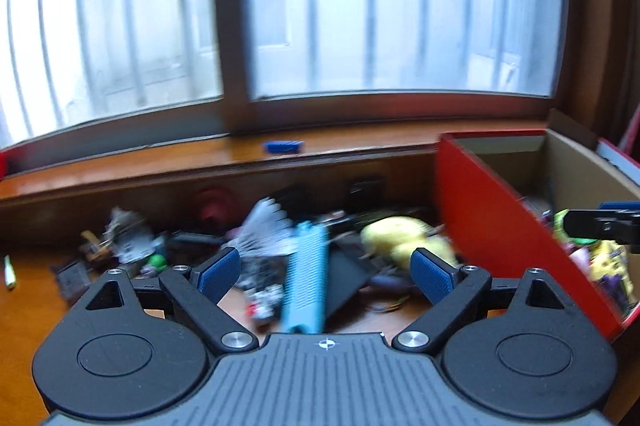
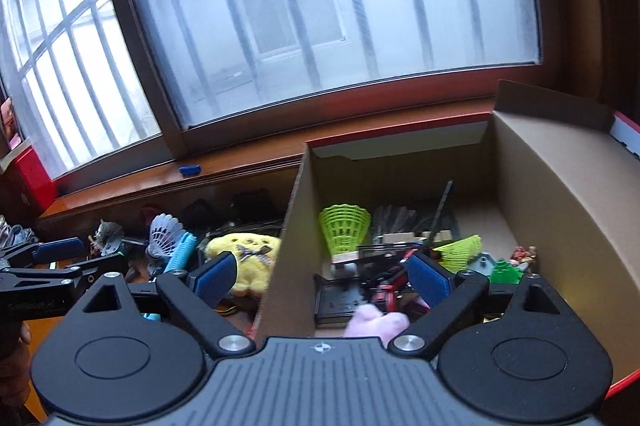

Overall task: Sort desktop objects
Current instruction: 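Open both grippers to release the items into the box and withdraw, then reach the left gripper to the grey plastic card holder and grasp it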

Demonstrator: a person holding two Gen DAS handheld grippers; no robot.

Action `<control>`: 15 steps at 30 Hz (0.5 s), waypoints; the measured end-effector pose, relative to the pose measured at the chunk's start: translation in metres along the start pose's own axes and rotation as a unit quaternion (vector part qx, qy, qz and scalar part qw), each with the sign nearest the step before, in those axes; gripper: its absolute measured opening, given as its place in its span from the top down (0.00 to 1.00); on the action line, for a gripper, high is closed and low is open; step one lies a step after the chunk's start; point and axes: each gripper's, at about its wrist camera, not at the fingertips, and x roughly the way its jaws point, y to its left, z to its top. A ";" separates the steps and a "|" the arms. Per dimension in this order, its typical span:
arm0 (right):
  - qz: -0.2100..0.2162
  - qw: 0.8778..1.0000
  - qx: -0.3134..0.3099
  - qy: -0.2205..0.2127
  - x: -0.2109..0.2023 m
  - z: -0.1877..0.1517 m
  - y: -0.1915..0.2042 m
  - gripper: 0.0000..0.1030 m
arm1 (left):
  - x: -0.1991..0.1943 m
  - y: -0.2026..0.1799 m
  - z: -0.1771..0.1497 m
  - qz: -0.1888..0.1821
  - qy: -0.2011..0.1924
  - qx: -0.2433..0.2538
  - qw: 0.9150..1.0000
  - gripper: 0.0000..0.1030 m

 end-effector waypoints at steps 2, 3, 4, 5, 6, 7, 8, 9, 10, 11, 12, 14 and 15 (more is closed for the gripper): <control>0.002 1.000 -0.021 0.001 0.001 -0.004 0.034 0.09 | 0.000 0.034 -0.008 0.009 0.009 -0.006 1.000 0.10; 0.002 1.000 -0.030 0.000 0.003 -0.007 0.051 0.09 | 0.000 0.051 -0.013 0.014 0.013 -0.008 1.000 0.10; 0.002 1.000 -0.031 0.003 0.006 -0.010 0.070 0.09 | -0.002 0.069 -0.017 0.021 0.011 -0.008 1.000 0.10; 0.002 1.000 -0.031 0.007 0.009 -0.012 0.089 0.09 | -0.004 0.088 -0.022 0.028 0.009 -0.007 1.000 0.10; 0.007 0.999 -0.033 0.013 0.015 -0.015 0.108 0.09 | -0.006 0.105 -0.027 0.038 0.007 -0.004 0.999 0.10; 0.014 0.999 -0.035 0.018 0.021 -0.019 0.127 0.09 | -0.005 0.122 -0.032 0.050 0.008 -0.002 0.999 0.10; 0.021 0.999 -0.037 0.024 0.027 -0.022 0.147 0.10 | -0.005 0.138 -0.036 0.062 0.009 0.001 0.998 0.10; 0.027 0.998 -0.041 0.031 0.034 -0.026 0.165 0.10 | -0.005 0.153 -0.041 0.074 0.013 -0.002 0.997 0.10; 0.034 0.998 -0.048 0.039 0.043 -0.030 0.184 0.11 | -0.005 0.169 -0.045 0.087 0.016 -0.004 0.996 0.10; 0.042 0.996 -0.056 0.046 0.052 -0.035 0.203 0.13 | -0.005 0.184 -0.049 0.099 0.020 -0.006 0.995 0.10; 0.050 0.995 -0.064 0.053 0.060 -0.040 0.221 0.14 | -0.006 0.198 -0.054 0.107 0.022 -0.010 0.994 0.10; 0.078 0.991 -0.078 0.073 0.081 -0.046 0.256 0.14 | -0.007 0.225 -0.062 0.123 0.026 -0.018 0.992 0.10; 0.094 0.988 -0.090 0.081 0.093 -0.047 0.274 0.14 | -0.006 0.239 -0.067 0.135 0.029 -0.020 0.990 0.10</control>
